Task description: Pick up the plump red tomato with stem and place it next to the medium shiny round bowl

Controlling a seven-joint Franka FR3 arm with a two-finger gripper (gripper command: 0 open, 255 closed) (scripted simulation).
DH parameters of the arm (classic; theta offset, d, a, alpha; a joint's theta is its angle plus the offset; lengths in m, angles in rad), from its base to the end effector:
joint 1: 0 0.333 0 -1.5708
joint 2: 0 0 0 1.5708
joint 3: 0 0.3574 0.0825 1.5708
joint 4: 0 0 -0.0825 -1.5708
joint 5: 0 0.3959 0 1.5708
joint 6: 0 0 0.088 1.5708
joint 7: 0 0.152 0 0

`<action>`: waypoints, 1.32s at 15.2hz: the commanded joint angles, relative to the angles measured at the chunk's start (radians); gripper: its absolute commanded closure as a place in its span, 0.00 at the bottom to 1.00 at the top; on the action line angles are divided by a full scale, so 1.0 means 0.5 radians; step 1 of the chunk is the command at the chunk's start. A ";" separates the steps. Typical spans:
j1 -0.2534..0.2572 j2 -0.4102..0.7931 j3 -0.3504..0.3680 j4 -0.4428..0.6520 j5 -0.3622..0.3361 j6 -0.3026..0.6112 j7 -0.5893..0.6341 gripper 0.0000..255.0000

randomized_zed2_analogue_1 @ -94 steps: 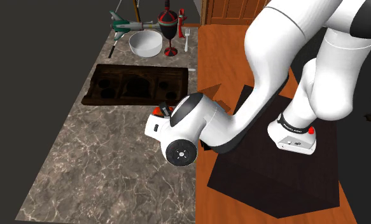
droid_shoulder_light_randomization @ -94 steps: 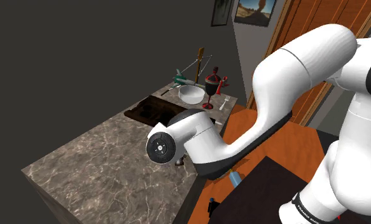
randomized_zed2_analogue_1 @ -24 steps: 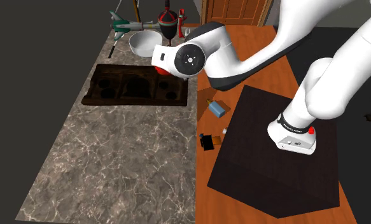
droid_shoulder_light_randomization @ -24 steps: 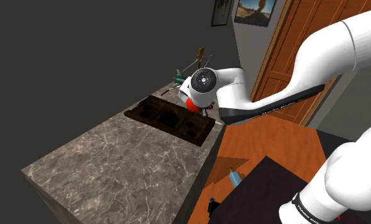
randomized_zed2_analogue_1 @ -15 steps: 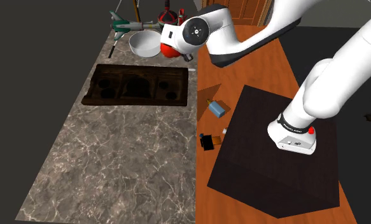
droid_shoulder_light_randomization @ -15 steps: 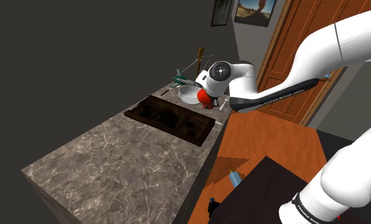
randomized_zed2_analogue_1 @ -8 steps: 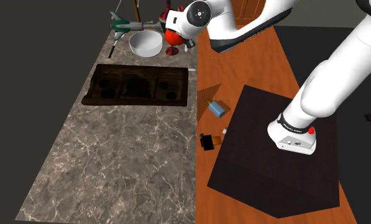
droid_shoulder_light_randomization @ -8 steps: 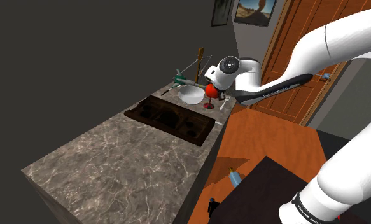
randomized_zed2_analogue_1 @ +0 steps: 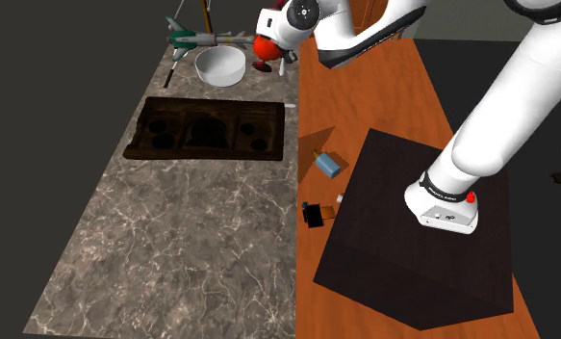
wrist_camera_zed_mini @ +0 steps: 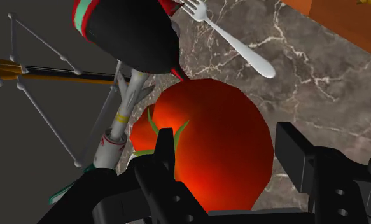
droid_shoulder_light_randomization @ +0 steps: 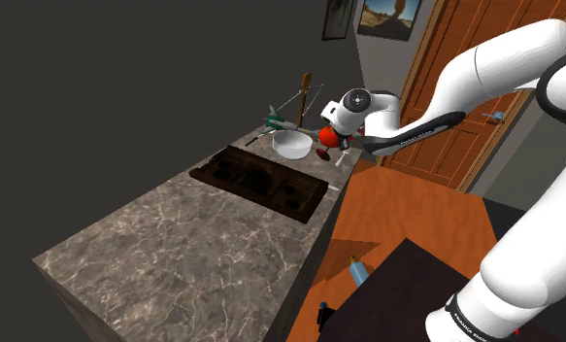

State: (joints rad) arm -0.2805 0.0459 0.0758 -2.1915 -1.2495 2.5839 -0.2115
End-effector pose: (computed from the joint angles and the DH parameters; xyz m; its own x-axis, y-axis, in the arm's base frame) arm 0.5841 -0.1271 0.3964 0.6100 0.7459 -0.2676 0.6522 -0.2807 0.7042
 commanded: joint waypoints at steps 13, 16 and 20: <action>0.012 0.253 -0.033 -0.005 -0.445 0.064 0.488 1.00; 0.018 0.314 -0.041 0.004 -0.537 0.067 0.591 1.00; 0.027 0.399 -0.050 0.020 -0.657 0.068 0.727 1.00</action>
State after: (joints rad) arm -0.2710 0.2309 0.0498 -2.1878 -1.5659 2.6218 0.1349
